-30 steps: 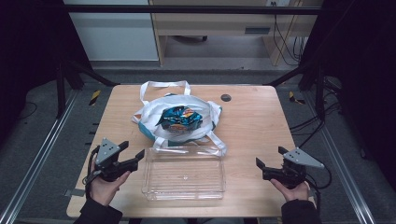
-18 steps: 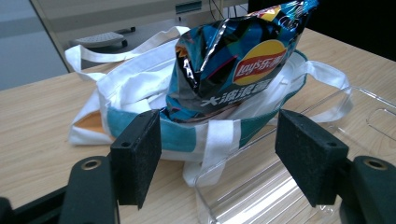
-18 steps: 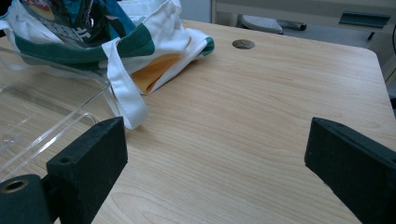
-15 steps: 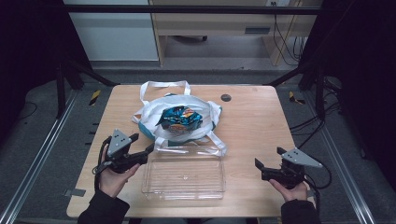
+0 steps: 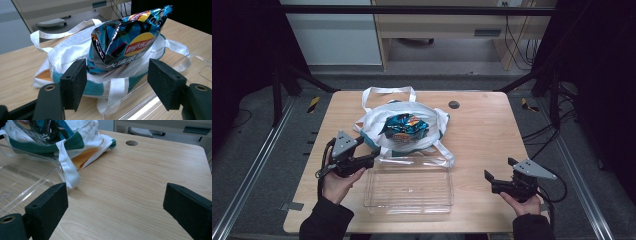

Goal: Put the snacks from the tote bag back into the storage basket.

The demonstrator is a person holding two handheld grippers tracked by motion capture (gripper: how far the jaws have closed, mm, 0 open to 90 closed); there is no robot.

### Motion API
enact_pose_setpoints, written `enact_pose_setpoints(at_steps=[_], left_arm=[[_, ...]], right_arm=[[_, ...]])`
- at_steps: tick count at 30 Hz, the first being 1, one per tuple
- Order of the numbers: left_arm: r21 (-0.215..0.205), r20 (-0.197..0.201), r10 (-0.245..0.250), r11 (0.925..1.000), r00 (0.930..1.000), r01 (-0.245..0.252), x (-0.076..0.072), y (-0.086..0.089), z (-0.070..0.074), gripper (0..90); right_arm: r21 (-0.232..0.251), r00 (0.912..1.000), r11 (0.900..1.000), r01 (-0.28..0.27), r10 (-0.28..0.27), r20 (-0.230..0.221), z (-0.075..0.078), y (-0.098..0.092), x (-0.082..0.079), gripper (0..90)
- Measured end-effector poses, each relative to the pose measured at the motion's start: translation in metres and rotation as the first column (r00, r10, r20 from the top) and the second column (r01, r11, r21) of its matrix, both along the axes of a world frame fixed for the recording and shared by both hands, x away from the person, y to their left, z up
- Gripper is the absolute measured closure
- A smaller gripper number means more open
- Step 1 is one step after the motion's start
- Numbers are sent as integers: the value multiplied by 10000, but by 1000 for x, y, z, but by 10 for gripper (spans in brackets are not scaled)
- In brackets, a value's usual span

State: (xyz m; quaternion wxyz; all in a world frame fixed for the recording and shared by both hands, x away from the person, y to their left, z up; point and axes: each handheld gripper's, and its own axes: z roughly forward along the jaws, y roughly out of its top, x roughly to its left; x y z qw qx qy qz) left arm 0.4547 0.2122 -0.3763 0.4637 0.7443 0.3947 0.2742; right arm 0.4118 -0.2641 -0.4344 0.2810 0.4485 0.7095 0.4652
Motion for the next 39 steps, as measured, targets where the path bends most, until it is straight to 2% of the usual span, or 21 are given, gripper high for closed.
enact_pose_setpoints(at_steps=[8,14,22,35,39], left_arm=[[9,-25,38,10000,10000,-38,12,-5,2,325],[236,24,-27,9997,10000,26,21,-12,2,340],[271,118,116,9996,9999,-119,26,-15,2,352],[274,26,222,9994,9997,-223,37,-23,-2,374],[416,-70,279,9988,9996,-276,43,-26,-5,393]], right_arm=[[57,10000,10000,-42,43,-41,0,0,1,62],[52,10000,10000,-20,20,-39,0,1,1,62],[-14,10000,10000,-26,26,-68,-1,1,2,62],[-93,9999,10000,-15,14,-117,-1,2,2,62],[-122,9999,9999,-4,3,-133,-2,2,3,62]])
